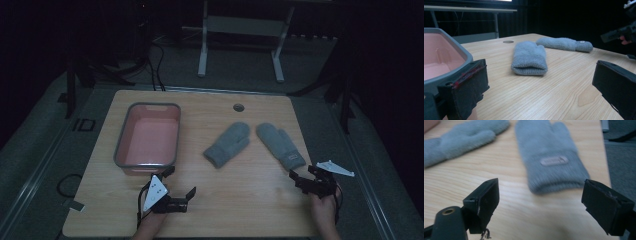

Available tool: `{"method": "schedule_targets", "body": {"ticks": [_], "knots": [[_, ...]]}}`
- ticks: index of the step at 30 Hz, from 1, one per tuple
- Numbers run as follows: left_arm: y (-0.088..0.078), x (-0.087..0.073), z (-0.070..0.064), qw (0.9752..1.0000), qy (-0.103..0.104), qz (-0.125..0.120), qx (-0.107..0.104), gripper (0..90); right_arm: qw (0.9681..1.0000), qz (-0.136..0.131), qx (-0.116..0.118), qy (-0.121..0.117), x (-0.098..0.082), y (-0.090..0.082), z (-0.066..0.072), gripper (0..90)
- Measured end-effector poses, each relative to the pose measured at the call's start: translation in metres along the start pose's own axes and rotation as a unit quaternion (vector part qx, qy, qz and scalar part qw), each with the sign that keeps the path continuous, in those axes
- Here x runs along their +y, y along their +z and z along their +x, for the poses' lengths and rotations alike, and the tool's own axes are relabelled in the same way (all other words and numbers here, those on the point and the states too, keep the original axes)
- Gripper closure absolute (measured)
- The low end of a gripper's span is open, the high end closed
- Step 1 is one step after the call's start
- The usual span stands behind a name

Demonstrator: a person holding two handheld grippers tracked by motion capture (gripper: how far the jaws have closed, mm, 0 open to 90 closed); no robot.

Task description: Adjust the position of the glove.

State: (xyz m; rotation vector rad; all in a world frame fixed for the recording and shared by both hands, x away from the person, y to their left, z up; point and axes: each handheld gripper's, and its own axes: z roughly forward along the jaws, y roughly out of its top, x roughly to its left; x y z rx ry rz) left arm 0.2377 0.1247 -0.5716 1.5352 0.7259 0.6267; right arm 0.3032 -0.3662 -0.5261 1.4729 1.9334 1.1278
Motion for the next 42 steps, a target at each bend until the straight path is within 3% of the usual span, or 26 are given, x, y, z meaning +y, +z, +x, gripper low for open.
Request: {"method": "schedule_targets", "body": {"ticks": [5,9,15,24,26,30,31,33,36,39,40,42], "knots": [[0.000,0.000,0.001,1.0000,-0.002,-0.001,-0.001,0.5,0.9997,0.000,0.015,-0.018,0.019,0.005,0.010,13.2],[0.000,0.000,0.000,1.0000,-0.002,0.000,-0.002,0.5,0.9983,0.007,0.026,-0.051,0.033,0.011,0.020,13.4],[0.000,0.000,0.001,1.0000,-0.002,0.001,-0.002,0.5,0.9962,0.011,0.047,-0.073,0.054,0.024,0.037,13.4],[0.001,0.000,0.001,1.0000,-0.008,0.004,0.001,0.5,0.9937,0.025,0.075,-0.079,0.080,0.050,0.066,12.3],[0.000,0.000,0.001,1.0000,-0.009,0.002,0.000,0.5,0.9918,0.028,0.091,-0.085,0.085,0.058,0.072,10.4],[0.000,0.000,0.001,1.0000,-0.009,0.002,-0.002,0.5,0.9890,0.044,0.100,-0.099,0.091,0.072,0.086,10.4],[0.000,0.000,0.002,1.0000,-0.009,0.003,-0.002,0.5,0.9871,0.052,0.107,-0.107,0.093,0.077,0.090,12.9],[0.000,0.000,0.002,0.9999,-0.010,0.003,-0.004,0.5,0.9844,0.060,0.124,-0.110,0.096,0.084,0.096,20.5],[0.000,0.000,0.002,0.9999,-0.010,0.003,-0.005,0.5,0.9822,0.079,0.138,-0.101,0.101,0.098,0.103,18.9],[0.001,0.000,0.002,0.9999,-0.010,0.003,-0.005,0.5,0.9789,0.095,0.144,-0.110,0.103,0.112,0.112,20.7],[0.000,0.000,0.002,0.9999,-0.011,0.003,-0.005,0.5,0.9789,0.095,0.133,-0.123,0.103,0.116,0.116,22.4],[0.000,0.000,0.002,0.9999,-0.012,0.003,-0.007,0.5,0.9756,0.105,0.131,-0.141,0.103,0.124,0.123,24.2]]}}
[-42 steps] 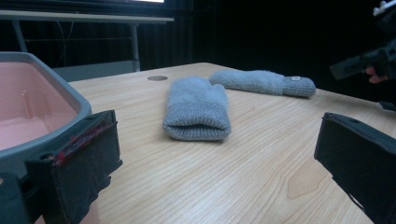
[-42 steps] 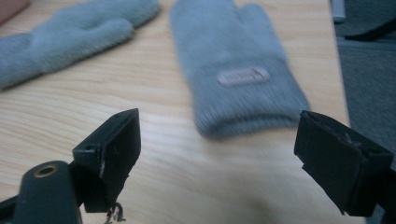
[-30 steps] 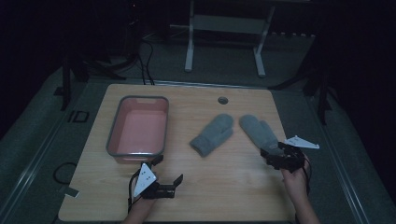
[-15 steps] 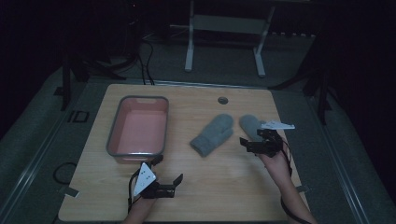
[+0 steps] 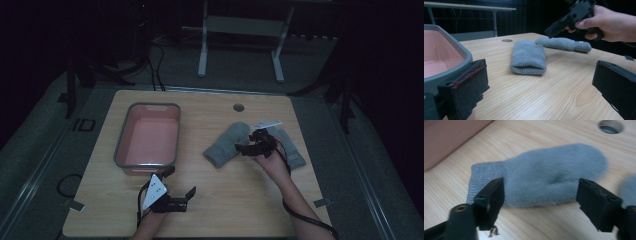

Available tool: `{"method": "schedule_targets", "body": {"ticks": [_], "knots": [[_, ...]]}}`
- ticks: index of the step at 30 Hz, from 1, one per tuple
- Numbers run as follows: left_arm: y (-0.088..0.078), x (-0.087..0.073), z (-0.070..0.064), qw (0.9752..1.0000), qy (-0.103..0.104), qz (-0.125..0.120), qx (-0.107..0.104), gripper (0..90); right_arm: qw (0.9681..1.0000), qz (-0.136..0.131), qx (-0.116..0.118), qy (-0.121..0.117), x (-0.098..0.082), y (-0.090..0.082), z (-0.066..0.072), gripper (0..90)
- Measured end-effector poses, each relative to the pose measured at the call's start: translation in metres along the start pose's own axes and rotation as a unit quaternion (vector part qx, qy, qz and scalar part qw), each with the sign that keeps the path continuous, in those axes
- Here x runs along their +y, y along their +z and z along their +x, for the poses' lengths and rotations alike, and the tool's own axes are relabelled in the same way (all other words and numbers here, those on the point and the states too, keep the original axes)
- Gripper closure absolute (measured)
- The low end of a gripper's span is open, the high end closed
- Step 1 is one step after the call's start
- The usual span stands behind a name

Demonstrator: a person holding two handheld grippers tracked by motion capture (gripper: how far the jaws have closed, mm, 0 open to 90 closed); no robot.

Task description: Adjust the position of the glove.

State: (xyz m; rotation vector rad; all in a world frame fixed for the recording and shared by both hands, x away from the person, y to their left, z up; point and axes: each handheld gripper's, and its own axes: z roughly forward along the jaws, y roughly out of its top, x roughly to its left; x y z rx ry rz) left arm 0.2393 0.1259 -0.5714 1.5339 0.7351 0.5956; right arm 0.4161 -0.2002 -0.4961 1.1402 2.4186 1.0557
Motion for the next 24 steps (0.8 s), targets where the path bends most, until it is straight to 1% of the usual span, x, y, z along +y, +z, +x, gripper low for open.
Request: {"method": "schedule_targets", "body": {"ticks": [1,2,4,6,8,10,13,16,17,20,22,24], "knots": [[0.000,0.000,0.000,1.0000,0.000,0.000,0.000,0.5,1.0000,0.002,-0.004,-0.006,0.001,0.003,0.002,27.1],[0.000,0.000,0.000,1.0000,0.000,0.000,0.000,0.5,0.9997,0.003,-0.011,-0.023,0.004,0.008,0.005,27.8],[0.000,0.000,0.000,1.0000,0.000,0.000,-0.001,0.5,0.9992,0.004,-0.019,-0.036,0.007,0.015,0.009,27.5],[0.000,0.000,0.000,1.0000,0.001,0.000,-0.002,0.5,0.9986,0.002,-0.028,-0.046,0.010,0.022,0.011,26.2],[0.000,0.000,-0.001,1.0000,0.005,0.002,-0.004,0.5,0.9983,0.010,-0.025,-0.052,0.013,0.029,0.013,26.3],[0.001,0.000,-0.001,1.0000,0.005,0.003,-0.005,0.5,0.9978,0.016,-0.029,-0.058,0.015,0.035,0.013,26.3],[0.000,0.000,-0.001,1.0000,0.000,0.001,-0.005,0.5,0.9974,0.025,-0.027,-0.061,0.017,0.046,0.012,26.5],[0.001,0.000,-0.001,1.0000,-0.001,0.001,-0.005,0.5,0.9973,0.031,-0.029,-0.059,0.019,0.056,0.008,27.1],[0.001,0.000,-0.001,1.0000,0.000,0.002,-0.005,0.5,0.9974,0.032,-0.026,-0.058,0.019,0.059,0.008,28.9],[0.001,0.000,-0.001,1.0000,0.002,0.004,-0.007,0.5,0.9968,0.044,-0.031,-0.060,0.019,0.069,0.007,31.7],[0.001,0.000,-0.001,1.0000,0.004,0.005,-0.007,0.5,0.9967,0.049,-0.029,-0.057,0.017,0.074,0.006,35.4],[0.001,0.000,-0.001,1.0000,0.002,0.005,-0.007,0.5,0.9961,0.053,-0.028,-0.064,0.017,0.077,0.006,41.1]]}}
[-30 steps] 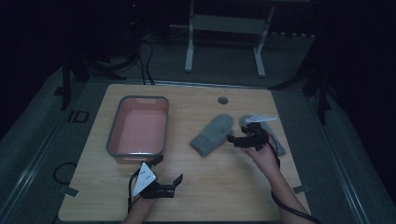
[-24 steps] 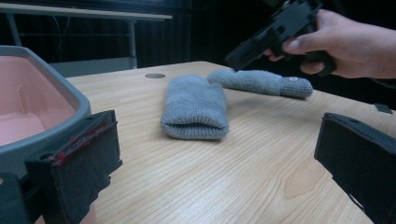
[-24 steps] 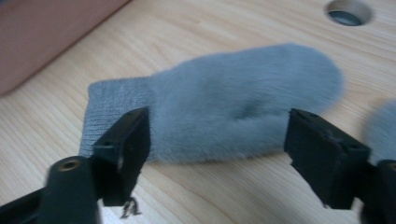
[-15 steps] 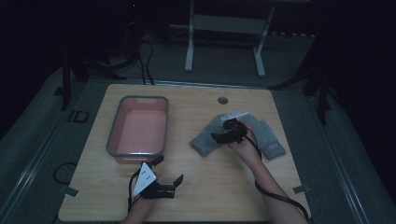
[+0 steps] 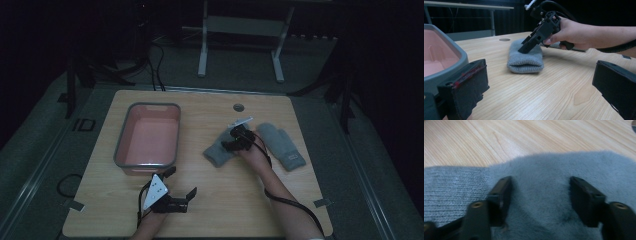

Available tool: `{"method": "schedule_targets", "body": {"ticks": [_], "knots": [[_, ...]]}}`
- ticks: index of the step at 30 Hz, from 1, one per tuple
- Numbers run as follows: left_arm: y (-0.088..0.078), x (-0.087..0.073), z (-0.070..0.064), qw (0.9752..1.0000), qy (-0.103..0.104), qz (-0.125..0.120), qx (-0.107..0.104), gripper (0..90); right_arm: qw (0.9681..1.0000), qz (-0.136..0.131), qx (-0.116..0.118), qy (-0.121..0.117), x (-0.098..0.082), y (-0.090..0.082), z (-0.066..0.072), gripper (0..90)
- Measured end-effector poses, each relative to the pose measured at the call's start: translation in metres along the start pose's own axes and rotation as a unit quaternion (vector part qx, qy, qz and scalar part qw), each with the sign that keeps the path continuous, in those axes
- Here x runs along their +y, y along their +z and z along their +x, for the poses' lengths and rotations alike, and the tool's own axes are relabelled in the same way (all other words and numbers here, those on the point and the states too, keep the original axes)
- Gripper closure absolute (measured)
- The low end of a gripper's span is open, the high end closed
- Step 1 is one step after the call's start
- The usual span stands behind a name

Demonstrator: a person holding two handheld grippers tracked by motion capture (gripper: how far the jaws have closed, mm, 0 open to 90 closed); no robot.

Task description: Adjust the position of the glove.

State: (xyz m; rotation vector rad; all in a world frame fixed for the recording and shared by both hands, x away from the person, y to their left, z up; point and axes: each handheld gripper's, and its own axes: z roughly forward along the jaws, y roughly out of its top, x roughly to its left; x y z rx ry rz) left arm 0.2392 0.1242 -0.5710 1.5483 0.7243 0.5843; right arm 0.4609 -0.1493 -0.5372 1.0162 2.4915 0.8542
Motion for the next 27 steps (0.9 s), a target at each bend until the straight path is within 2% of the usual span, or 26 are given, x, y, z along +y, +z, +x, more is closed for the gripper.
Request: {"method": "schedule_targets", "body": {"ticks": [1,2,4,5,9,12,14,18,20,22,23,27], "knots": [[0.000,0.000,0.000,1.0000,0.000,0.000,0.000,0.5,1.0000,0.000,0.000,0.000,0.000,0.000,0.000,41.1],[0.000,0.000,0.001,1.0000,-0.008,0.000,0.000,0.5,1.0000,0.002,0.005,-0.003,0.001,0.001,0.000,44.7],[0.000,0.000,0.002,0.9999,-0.012,0.000,0.000,0.5,0.9997,0.002,0.007,-0.024,0.000,0.003,0.000,47.2],[0.000,0.000,0.002,0.9999,-0.012,0.000,-0.001,0.5,0.9997,0.002,0.008,-0.024,0.000,0.003,0.000,48.2],[0.000,0.000,0.000,1.0000,-0.007,-0.001,-0.001,0.5,0.9995,0.000,0.005,-0.030,0.000,0.004,0.003,61.5],[0.000,0.000,0.001,1.0000,-0.008,-0.001,-0.002,0.5,0.9995,-0.002,0.005,-0.030,0.001,0.002,0.003,76.6],[0.000,0.000,0.001,1.0000,-0.008,-0.001,-0.002,0.5,0.9995,-0.001,0.010,-0.031,0.002,0.000,0.002,82.0],[0.000,0.000,0.001,1.0000,-0.008,0.001,-0.002,0.5,0.9989,-0.007,0.023,-0.039,0.004,-0.009,0.000,84.2],[0.000,0.000,0.001,1.0000,-0.009,0.000,-0.002,0.5,0.9980,-0.010,0.029,-0.056,0.004,-0.014,0.000,84.1],[0.000,0.000,0.001,1.0000,-0.009,-0.001,-0.002,0.5,0.9962,-0.016,0.047,-0.071,0.003,-0.021,0.000,84.0],[0.000,0.000,0.001,1.0000,-0.009,-0.001,-0.002,0.5,0.9955,-0.022,0.049,-0.078,0.003,-0.025,0.001,84.0],[0.000,0.000,0.001,1.0000,-0.009,-0.001,-0.001,0.5,0.9894,-0.029,0.081,-0.117,0.002,-0.040,0.005,83.9]]}}
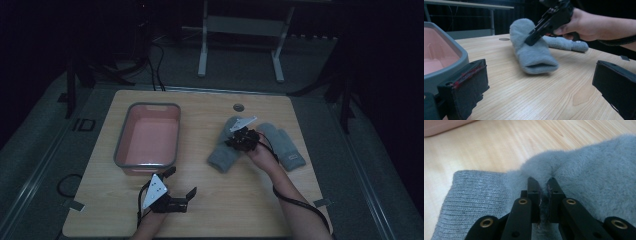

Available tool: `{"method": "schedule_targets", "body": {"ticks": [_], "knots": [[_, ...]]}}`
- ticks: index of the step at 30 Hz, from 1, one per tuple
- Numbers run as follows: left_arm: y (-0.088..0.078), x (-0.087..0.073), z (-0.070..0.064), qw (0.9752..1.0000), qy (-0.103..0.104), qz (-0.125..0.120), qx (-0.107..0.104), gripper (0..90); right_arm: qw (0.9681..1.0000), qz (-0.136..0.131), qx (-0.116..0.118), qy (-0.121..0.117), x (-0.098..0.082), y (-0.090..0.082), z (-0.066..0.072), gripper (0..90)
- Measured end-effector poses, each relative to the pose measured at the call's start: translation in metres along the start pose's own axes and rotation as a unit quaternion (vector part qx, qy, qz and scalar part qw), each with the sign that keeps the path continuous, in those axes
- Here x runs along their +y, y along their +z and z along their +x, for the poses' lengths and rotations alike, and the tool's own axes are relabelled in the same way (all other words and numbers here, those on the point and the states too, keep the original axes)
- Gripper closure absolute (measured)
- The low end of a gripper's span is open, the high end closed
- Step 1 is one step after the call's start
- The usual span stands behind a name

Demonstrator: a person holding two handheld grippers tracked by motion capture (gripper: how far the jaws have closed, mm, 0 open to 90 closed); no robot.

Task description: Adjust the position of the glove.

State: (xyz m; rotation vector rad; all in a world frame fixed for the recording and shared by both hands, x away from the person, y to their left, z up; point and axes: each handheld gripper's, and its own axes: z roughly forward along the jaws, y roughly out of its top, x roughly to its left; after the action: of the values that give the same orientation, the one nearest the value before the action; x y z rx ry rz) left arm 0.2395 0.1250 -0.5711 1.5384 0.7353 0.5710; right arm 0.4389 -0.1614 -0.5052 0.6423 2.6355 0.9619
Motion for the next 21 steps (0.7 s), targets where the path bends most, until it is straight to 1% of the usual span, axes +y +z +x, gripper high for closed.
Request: {"method": "schedule_targets", "body": {"ticks": [2,5,7,9,10,12,14,15,17,19,21], "knots": [[0.000,0.000,0.000,1.0000,0.000,0.000,0.000,0.5,0.9997,0.000,0.019,-0.018,0.000,-0.008,0.003,83.9],[0.000,0.000,0.000,1.0000,0.000,0.000,0.001,0.5,0.9971,-0.003,0.063,-0.042,0.001,-0.019,0.008,83.9],[0.000,0.000,0.000,1.0000,0.000,0.000,0.002,0.5,0.9942,0.000,0.089,-0.060,0.000,-0.024,0.011,83.8],[0.000,0.000,0.000,1.0000,0.000,0.000,0.002,0.5,0.9905,0.009,0.118,-0.069,-0.002,-0.027,0.015,83.4],[0.000,0.000,0.000,1.0000,0.000,0.000,0.002,0.5,0.9890,0.016,0.126,-0.076,-0.003,-0.026,0.017,83.5],[0.000,0.000,0.000,1.0000,0.000,0.000,0.002,0.5,0.9858,0.035,0.135,-0.093,-0.007,-0.024,0.022,83.1],[0.000,0.000,0.000,1.0000,0.000,0.000,0.003,0.5,0.9832,0.050,0.145,-0.099,-0.010,-0.021,0.023,82.9],[0.000,0.000,0.000,1.0000,0.000,0.000,0.003,0.5,0.9813,0.058,0.151,-0.104,-0.012,-0.018,0.023,82.5],[0.000,0.000,0.000,1.0000,0.000,0.000,0.003,0.5,0.9800,0.070,0.151,-0.109,-0.015,-0.014,0.022,81.3],[0.000,0.000,0.000,1.0000,0.000,0.000,0.003,0.5,0.9798,0.077,0.151,-0.106,-0.018,-0.011,0.020,75.3],[0.000,0.000,0.000,1.0000,0.000,0.000,0.003,0.5,0.9805,0.082,0.150,-0.097,-0.020,-0.009,0.017,61.8]]}}
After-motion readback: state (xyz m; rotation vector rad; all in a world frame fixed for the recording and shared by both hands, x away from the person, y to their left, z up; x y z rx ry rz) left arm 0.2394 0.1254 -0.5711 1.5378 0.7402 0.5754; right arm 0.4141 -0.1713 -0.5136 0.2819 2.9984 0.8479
